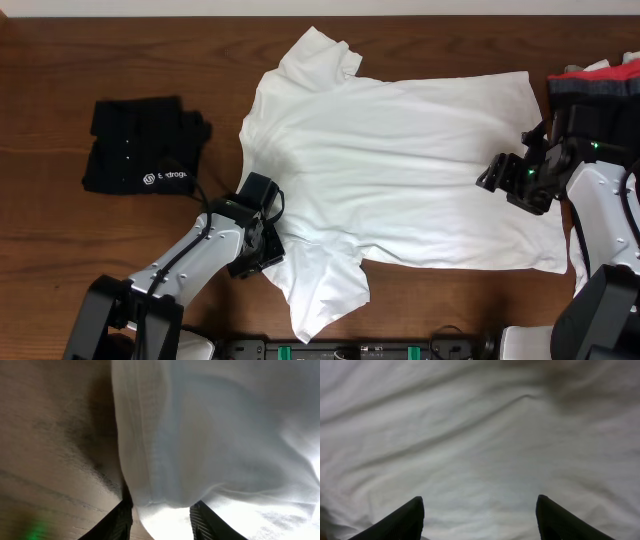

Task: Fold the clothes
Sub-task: 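Grasp the shirt's lower-left hem corner with the left gripper, then move the right gripper down and grasp the shirt's lower-right hem corner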

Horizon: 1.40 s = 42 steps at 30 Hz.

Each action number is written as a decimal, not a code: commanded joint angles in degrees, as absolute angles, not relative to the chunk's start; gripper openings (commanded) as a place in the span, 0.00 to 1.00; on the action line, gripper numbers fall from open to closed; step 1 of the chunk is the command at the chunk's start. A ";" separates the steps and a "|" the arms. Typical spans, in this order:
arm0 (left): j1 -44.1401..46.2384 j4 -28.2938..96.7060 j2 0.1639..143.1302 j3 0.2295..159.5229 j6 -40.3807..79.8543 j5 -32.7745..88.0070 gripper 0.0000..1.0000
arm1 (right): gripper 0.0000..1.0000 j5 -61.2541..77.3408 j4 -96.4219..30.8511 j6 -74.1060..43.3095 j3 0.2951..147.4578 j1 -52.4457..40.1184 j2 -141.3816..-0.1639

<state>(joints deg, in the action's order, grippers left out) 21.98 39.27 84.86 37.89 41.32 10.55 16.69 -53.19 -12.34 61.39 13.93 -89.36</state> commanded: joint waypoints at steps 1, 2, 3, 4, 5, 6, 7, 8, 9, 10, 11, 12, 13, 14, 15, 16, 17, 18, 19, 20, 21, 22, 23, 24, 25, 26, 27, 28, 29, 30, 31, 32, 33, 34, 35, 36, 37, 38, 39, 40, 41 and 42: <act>21.54 38.33 86.48 37.39 40.56 9.41 0.37 | 0.70 16.47 -53.52 -11.46 61.69 13.47 -89.14; 21.54 38.24 86.48 37.39 40.53 9.39 0.31 | 0.70 16.47 -53.60 -11.42 61.69 13.47 -89.14; 21.54 38.26 86.48 37.41 40.51 9.39 0.26 | 0.70 16.47 -53.65 -11.27 61.69 13.50 -89.14; 21.54 38.37 86.46 37.41 40.29 9.43 0.19 | 0.70 16.43 -53.80 -10.79 61.69 13.47 -89.14; 21.52 38.50 86.46 37.41 39.70 9.43 0.06 | 0.70 16.36 -53.91 -10.59 61.69 13.50 -89.14; 21.41 38.63 86.35 37.41 39.40 9.43 0.06 | 0.70 16.23 -54.08 -10.61 61.69 13.50 -89.14; 21.19 38.81 86.17 37.45 39.46 9.45 0.06 | 0.70 16.25 -54.13 -10.61 61.69 13.50 -89.14; 20.78 39.22 85.86 37.52 39.46 9.41 0.06 | 0.71 16.14 -54.26 -10.61 61.69 13.54 -89.14; 20.16 39.72 85.23 37.54 39.44 9.21 0.06 | 0.70 15.51 -54.52 -10.63 61.69 13.61 -89.14; 19.46 40.29 84.66 37.54 39.46 8.69 0.06 | 0.70 14.83 -54.78 -10.66 61.69 13.74 -89.14; 18.63 41.01 83.99 37.54 39.44 7.90 0.06 | 0.70 13.65 -55.37 -10.74 61.69 14.06 -89.14; 17.45 41.95 83.00 37.54 39.24 6.70 0.06 | 0.70 12.19 -56.21 -11.38 61.69 14.59 -89.14; 16.47 42.46 82.24 37.54 38.46 6.07 0.06 | 0.71 10.76 -57.17 -12.25 61.69 15.27 -89.14; 15.33 42.83 81.47 37.54 37.41 5.74 0.06 | 0.71 10.15 -58.04 -12.78 61.69 16.05 -89.14; 14.24 42.96 80.77 37.54 36.34 5.72 0.06 | 0.70 10.04 -58.83 -12.84 61.69 17.10 -89.14; 13.34 43.00 80.27 37.54 35.64 5.72 0.06 | 0.70 10.04 -59.24 -12.84 61.69 17.78 -89.14; 12.25 43.03 79.77 37.54 35.18 5.69 0.06 | 0.70 10.04 -59.96 -12.84 61.69 19.14 -89.14; 11.62 43.03 79.57 37.54 34.96 5.69 0.06 | 0.70 10.04 -60.40 -12.84 61.69 19.86 -89.14; 10.70 43.00 79.40 37.54 34.92 5.72 0.06 | 0.71 10.07 -61.17 -12.84 61.69 20.75 -89.14; 10.20 43.03 79.40 37.54 34.92 5.74 0.06 | 0.71 10.07 -61.78 -12.84 61.69 21.32 -89.14; 9.82 43.11 79.40 37.54 34.92 5.76 0.06 | 0.71 10.07 -62.76 -12.84 61.69 22.06 -89.14; 9.65 43.18 79.40 37.54 34.39 5.76 0.06 | 0.72 10.07 -63.72 -12.82 61.69 22.61 -89.14; 9.67 43.20 79.40 37.54 33.82 5.76 0.06 | 0.73 10.07 -64.47 -12.82 61.69 22.79 -89.14; 9.67 43.20 79.40 37.54 33.36 5.76 0.06 | 0.73 10.04 -65.63 -12.80 61.69 22.87 -89.17; 9.67 43.22 79.40 37.54 33.17 5.74 0.06 | 0.73 9.78 -66.61 -12.78 61.69 22.87 -89.17; 9.67 43.24 79.40 37.52 33.12 5.76 0.06 | 0.73 9.34 -67.59 -12.78 61.67 22.85 -89.17; 9.67 43.24 79.40 37.52 33.12 5.76 0.06 | 0.73 9.04 -68.55 -12.78 61.58 22.87 -89.14; 9.67 43.22 79.40 37.52 33.15 5.76 0.06 | 0.73 8.88 -69.23 -12.78 61.41 22.85 -89.14; 9.67 43.22 79.40 37.54 33.15 5.76 0.06 | 0.73 8.51 -70.00 -12.80 60.97 22.87 -89.17; 9.67 43.22 79.40 37.52 33.12 5.76 0.06 | 0.73 7.99 -70.28 -12.80 60.60 22.87 -89.17; 9.67 43.22 79.40 37.52 32.99 5.74 0.06 | 0.73 7.18 -70.39 -12.80 59.99 22.87 -89.14; 9.67 43.22 79.40 37.52 32.99 5.74 0.06 | 0.73 6.57 -70.46 -12.84 59.27 22.87 -89.14; 9.67 43.24 79.40 37.52 32.99 5.76 0.06 | 0.73 6.09 -70.46 -13.02 58.54 22.87 -89.17; 9.67 43.24 79.40 37.52 32.99 5.76 0.06 | 0.74 5.08 -70.22 -13.76 57.65 22.87 -89.14; 9.67 43.22 79.40 37.52 32.99 5.76 0.06 | 0.73 3.46 -69.80 -14.81 56.69 23.00 -89.14; 9.67 43.24 79.40 37.52 33.01 5.76 0.06 | 0.75 1.30 -69.08 -16.32 55.72 23.29 -89.14; 9.67 43.22 79.40 37.52 32.99 5.76 0.06 | 0.79 -0.40 -68.27 -17.91 54.70 23.79 -89.17; 9.67 43.22 79.40 37.52 32.99 5.76 0.06 | 0.81 -1.13 -67.46 -18.96 53.74 24.53 -89.14; 9.67 43.24 79.40 37.52 32.99 5.76 0.06 | 0.82 -1.08 -66.52 -19.38 52.90 25.52 -89.14; 9.67 43.22 79.40 37.52 32.99 5.76 0.06 | 0.82 -1.08 -65.41 -19.77 52.27 26.57 -89.14; 9.67 43.22 79.40 37.52 32.99 5.76 0.06 | 0.82 -1.08 -64.38 -19.75 51.79 27.73 -89.14; 9.67 43.20 79.40 37.52 32.99 5.76 0.06 | 0.81 -1.06 -63.53 -19.75 51.48 28.69 -89.14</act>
